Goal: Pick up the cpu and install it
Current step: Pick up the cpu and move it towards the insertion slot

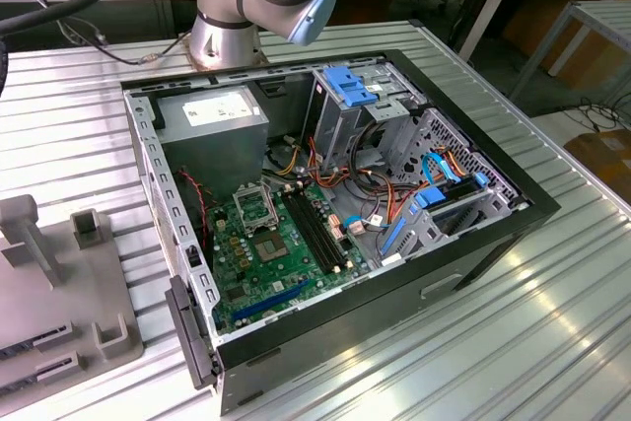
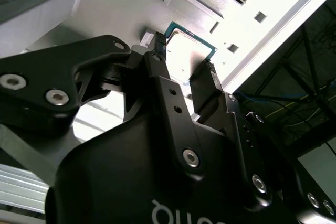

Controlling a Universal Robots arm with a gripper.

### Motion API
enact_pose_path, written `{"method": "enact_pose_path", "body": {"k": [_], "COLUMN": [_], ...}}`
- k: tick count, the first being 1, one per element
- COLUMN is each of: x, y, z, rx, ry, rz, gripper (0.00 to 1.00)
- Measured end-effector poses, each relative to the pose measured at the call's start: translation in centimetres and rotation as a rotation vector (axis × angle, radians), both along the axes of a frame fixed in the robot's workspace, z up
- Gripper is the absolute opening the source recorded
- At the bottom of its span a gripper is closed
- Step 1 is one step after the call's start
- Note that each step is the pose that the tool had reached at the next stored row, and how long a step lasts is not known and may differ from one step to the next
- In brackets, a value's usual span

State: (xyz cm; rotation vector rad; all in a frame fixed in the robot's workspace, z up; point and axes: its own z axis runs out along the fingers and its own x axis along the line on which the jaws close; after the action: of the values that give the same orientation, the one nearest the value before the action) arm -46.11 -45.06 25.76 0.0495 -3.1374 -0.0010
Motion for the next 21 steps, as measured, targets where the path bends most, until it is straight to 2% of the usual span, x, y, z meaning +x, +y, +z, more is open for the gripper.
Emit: {"method": "enact_pose_path", "body": {"k": [13, 21], "x": [0.02, 0.02], "y": [0.00, 0.00], "z": [1.35, 1.87], "rx": [0.0001, 0.0000], "ry": [0.0017, 0.0027], "rz": [0.000, 0.000], "gripper": [0.44, 0.44]}}
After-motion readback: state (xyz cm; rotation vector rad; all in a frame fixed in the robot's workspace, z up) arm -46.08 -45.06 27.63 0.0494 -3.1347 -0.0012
